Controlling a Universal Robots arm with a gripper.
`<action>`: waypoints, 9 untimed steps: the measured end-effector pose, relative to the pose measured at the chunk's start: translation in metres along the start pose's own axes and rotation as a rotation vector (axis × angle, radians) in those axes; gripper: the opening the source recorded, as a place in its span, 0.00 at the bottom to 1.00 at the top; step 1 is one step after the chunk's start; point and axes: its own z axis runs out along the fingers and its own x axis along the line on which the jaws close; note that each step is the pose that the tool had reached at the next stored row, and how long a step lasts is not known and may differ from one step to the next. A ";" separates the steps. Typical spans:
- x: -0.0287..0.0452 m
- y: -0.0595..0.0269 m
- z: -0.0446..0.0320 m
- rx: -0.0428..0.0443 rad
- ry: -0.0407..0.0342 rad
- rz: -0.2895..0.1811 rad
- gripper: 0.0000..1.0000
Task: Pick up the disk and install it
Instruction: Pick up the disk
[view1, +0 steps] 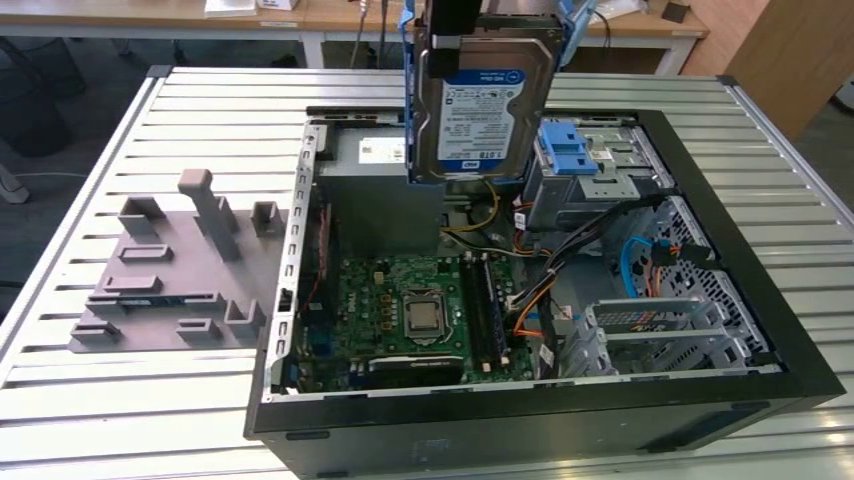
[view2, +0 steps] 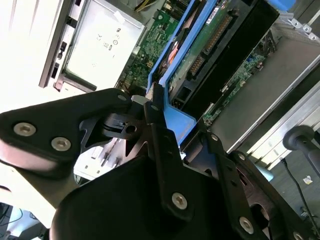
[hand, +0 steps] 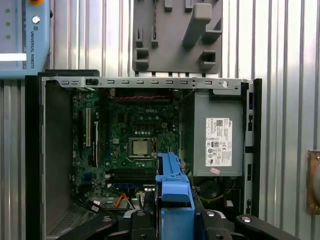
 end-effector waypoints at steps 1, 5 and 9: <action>0.0001 -0.0005 0.0001 0.0000 0.0002 0.004 0.36; 0.0010 -0.0023 0.0006 0.0002 0.0005 0.015 0.36; 0.0043 -0.0037 0.0007 -0.0007 -0.0002 0.016 0.36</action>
